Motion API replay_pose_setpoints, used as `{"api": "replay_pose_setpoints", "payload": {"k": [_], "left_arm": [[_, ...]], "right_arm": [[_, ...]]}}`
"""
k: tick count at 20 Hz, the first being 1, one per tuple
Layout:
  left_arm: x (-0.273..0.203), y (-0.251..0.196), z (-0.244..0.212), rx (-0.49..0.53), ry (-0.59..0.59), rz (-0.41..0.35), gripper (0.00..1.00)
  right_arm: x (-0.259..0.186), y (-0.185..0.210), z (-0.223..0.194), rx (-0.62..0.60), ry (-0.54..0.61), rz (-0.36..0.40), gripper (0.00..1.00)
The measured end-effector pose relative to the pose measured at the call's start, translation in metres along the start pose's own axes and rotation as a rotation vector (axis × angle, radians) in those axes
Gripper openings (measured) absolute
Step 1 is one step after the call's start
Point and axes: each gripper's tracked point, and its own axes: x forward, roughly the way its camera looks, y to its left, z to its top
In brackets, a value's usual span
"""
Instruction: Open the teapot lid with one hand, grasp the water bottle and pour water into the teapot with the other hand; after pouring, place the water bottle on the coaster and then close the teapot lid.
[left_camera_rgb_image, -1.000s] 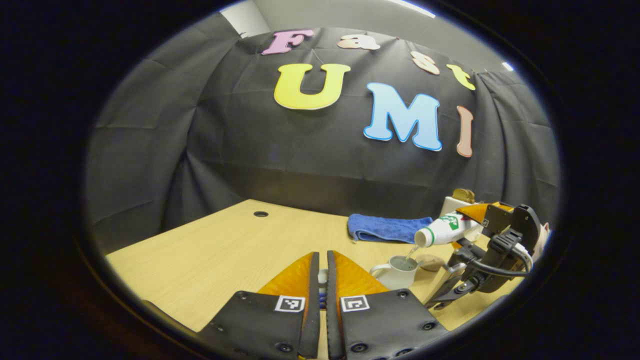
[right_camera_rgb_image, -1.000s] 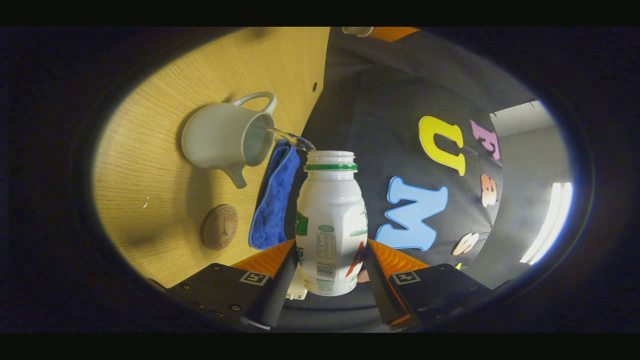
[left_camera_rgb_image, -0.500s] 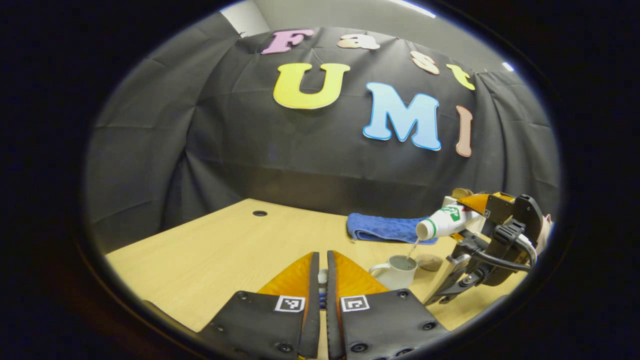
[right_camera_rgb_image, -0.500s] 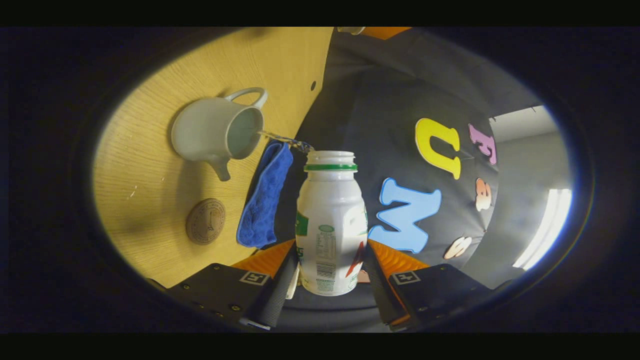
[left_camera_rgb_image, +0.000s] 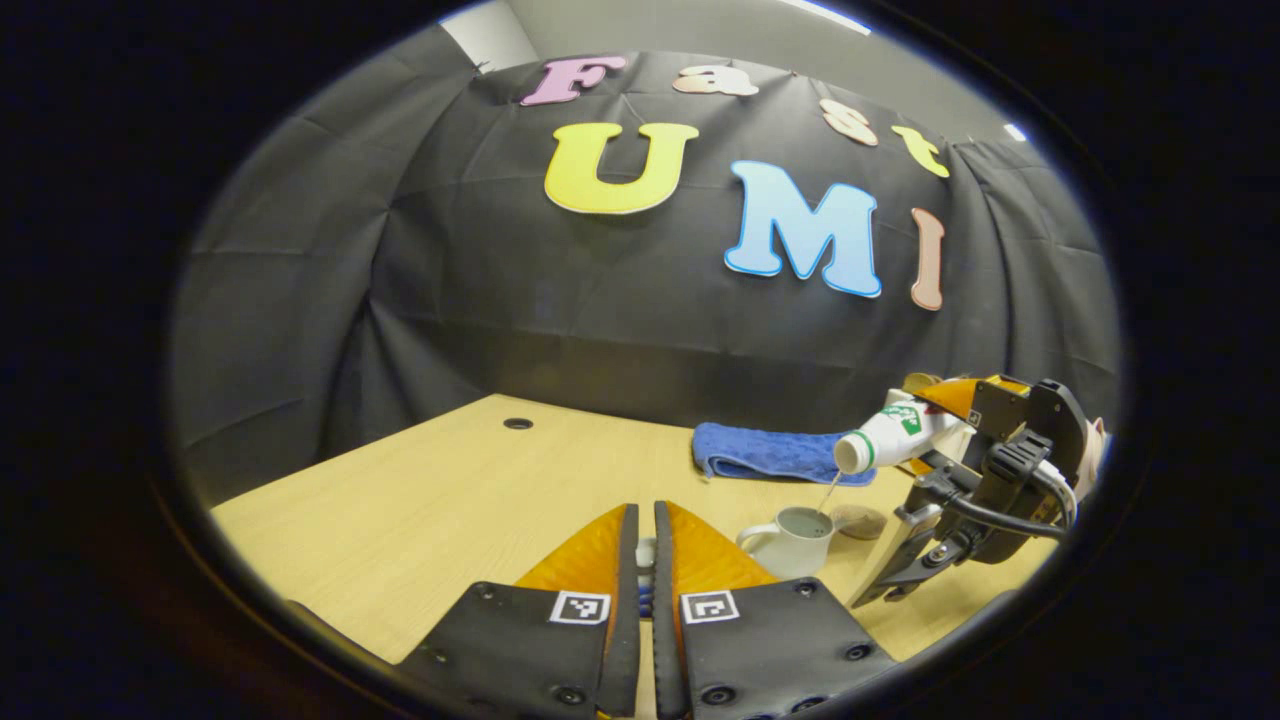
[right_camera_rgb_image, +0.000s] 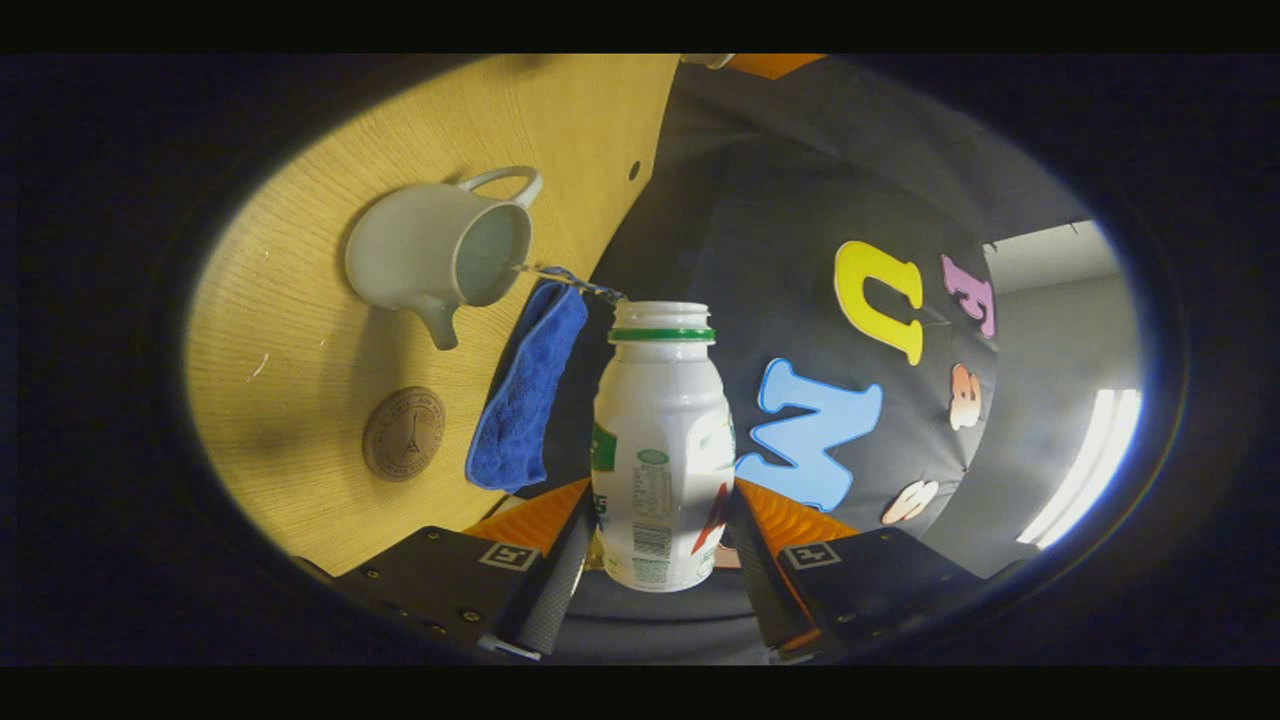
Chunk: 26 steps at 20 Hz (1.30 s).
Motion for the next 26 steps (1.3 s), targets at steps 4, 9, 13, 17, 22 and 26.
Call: {"api": "replay_pose_setpoints", "payload": {"k": [4, 9, 13, 17, 22, 26], "left_arm": [[0.0, 0.0, 0.0, 0.001, 0.003, -0.002, 0.12], [0.0, 0.001, 0.0, 0.0, 0.006, 0.0, 0.16], [-0.001, 0.001, 0.002, -0.001, 0.006, 0.003, 0.16], [-0.002, 0.002, 0.001, -0.001, 0.007, 0.005, 0.16], [-0.002, 0.002, 0.001, -0.003, 0.007, 0.004, 0.16], [-0.001, 0.001, 0.0, -0.003, 0.01, 0.001, 0.16]], "right_arm": [[0.0, 0.001, 0.001, -0.011, -0.005, 0.002, 0.74], [0.002, 0.0, 0.004, -0.027, -0.013, 0.005, 0.73], [0.003, -0.002, 0.007, -0.043, -0.023, 0.006, 0.73], [0.005, -0.002, 0.01, -0.062, -0.033, 0.005, 0.73], [0.007, -0.002, 0.011, -0.077, -0.038, 0.012, 0.74], [0.009, -0.002, 0.011, -0.102, -0.041, 0.014, 0.73]]}}
